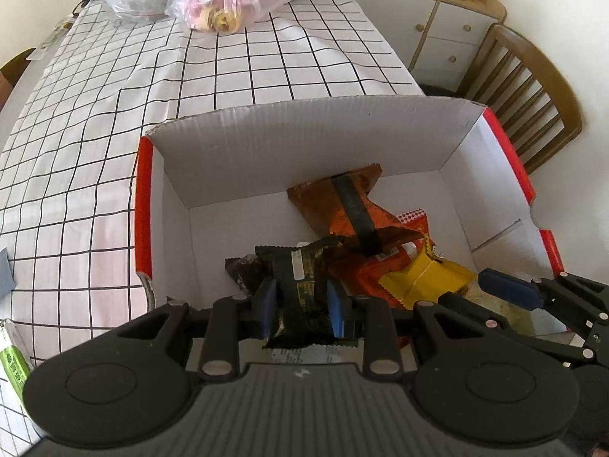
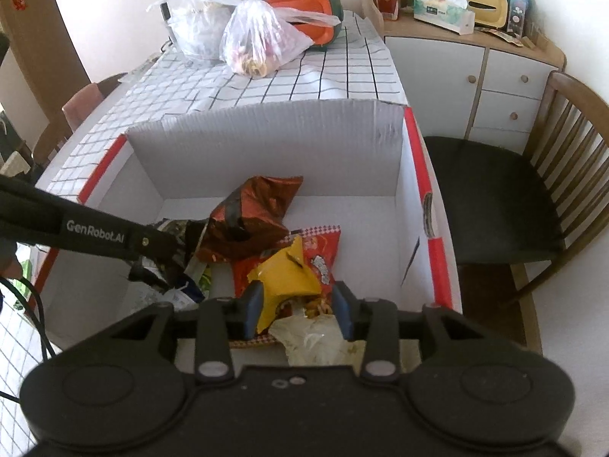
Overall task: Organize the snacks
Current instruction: 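Open the right gripper to drop the yellow packet while the left gripper releases the black pack in the box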
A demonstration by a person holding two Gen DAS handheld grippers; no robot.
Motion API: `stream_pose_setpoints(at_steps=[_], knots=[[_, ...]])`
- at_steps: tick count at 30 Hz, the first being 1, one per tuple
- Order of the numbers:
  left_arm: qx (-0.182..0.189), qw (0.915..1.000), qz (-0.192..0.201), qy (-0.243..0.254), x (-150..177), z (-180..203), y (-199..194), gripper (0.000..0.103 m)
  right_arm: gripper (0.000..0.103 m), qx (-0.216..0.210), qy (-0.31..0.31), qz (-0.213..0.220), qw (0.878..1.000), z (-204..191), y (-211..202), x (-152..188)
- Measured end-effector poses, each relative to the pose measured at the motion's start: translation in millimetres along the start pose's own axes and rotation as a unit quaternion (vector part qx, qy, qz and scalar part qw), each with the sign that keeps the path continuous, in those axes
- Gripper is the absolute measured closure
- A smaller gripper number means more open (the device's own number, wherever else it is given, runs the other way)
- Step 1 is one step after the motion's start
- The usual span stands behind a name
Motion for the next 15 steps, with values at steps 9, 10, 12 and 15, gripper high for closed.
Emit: stream_pose_setpoints(at_steps=[9,10,12,15], knots=[[0.015,0.9994,0.030,-0.009,-2.3,0.8,-27.5,0.075,0.055,-0.015,0.001,0.030,0.999,-7.3,-28.3,-15.0],[0.018,0.9992,0.035,-0.011,-2.7,1.0,-31.5,0.074,0.053,-0.017,0.000,0.034,0.999,-8.8,-32.1,-16.7],[0.023,0.9986,0.045,-0.013,-3.3,1.0,-40.6,0.073,0.050,-0.020,-0.001,0.042,0.999,-12.0,-40.1,-20.0],[0.030,0.9973,0.065,-0.017,-4.4,1.5,-53.7,0.050,0.042,-0.023,-0.003,0.053,0.998,-17.1,-49.7,-25.4]])
Point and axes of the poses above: each gripper's, at about its wrist camera, not at the fingertips, and y roughly the way its jaws point, z to its right, x to its underside, the point moved 9 cm from there along y, roughly the way its jaws point, and after that the axes turned 15 degrees about z, right-handed, at the moved point
